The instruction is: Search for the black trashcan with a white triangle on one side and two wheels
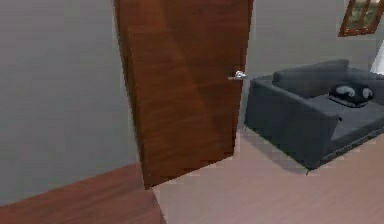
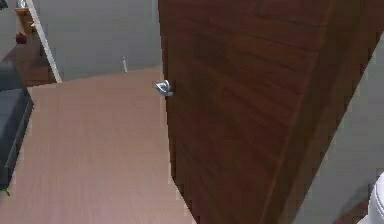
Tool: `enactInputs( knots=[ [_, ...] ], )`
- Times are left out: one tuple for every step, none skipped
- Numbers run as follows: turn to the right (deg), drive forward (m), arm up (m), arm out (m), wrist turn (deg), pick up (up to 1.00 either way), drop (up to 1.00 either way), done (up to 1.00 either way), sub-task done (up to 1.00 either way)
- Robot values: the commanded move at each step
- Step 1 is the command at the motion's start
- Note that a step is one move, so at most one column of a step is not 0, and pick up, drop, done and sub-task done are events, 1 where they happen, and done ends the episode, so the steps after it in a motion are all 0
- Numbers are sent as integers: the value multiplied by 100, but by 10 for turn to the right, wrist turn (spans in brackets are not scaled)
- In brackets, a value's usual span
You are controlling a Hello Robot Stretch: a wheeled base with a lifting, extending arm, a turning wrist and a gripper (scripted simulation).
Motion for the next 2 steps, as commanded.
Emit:
enactInputs(
  knots=[
    [450, 0, 0, 0, 0, 0, 0, 0, 0],
    [150, 0, 0, 0, 0, 0, 0, 0, 0]
  ],
)
